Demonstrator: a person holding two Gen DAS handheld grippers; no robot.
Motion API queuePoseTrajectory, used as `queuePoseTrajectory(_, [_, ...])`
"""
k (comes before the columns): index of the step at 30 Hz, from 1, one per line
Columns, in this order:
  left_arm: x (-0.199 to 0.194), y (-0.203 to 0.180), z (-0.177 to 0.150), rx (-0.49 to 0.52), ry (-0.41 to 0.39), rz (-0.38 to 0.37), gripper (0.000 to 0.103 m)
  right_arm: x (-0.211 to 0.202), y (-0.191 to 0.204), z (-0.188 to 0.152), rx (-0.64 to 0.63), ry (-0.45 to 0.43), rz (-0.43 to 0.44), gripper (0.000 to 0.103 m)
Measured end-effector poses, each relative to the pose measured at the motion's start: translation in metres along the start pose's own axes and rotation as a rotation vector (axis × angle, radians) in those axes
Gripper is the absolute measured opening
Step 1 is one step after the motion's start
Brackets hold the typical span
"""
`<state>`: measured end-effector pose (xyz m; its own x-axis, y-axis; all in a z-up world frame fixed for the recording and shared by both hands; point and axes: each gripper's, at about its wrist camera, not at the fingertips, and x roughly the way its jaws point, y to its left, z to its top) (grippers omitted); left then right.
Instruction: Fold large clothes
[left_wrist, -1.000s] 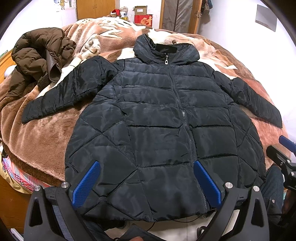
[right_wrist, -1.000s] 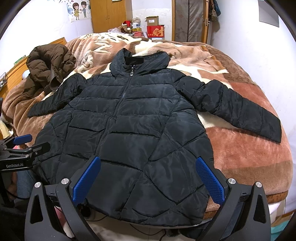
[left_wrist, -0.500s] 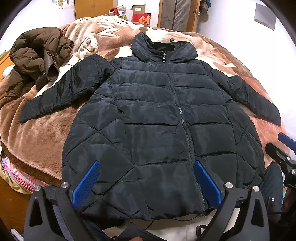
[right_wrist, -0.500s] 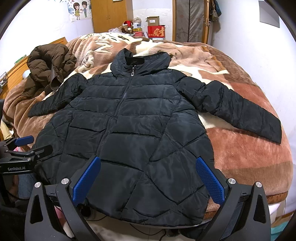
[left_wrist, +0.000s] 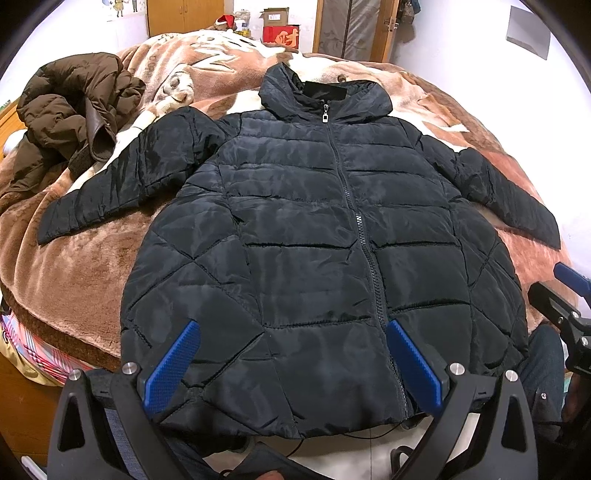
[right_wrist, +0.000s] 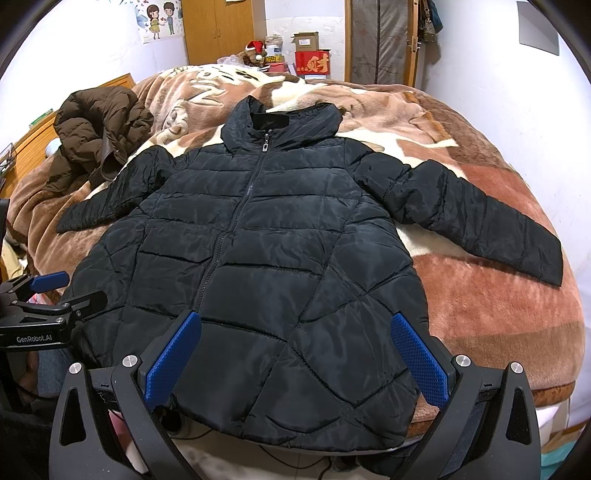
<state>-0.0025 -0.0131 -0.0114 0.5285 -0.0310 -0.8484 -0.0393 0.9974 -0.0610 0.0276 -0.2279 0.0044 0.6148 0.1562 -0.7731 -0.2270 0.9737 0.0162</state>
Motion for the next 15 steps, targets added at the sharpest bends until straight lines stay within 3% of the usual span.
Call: queuePoseTrajectory(15, [0.0010, -0.0005, -0.0006, -0.003, 0.004, -0.002, 0.102, 0.0020, 0.0004, 0.0006, 0.001, 0.003, 0.000, 0.103])
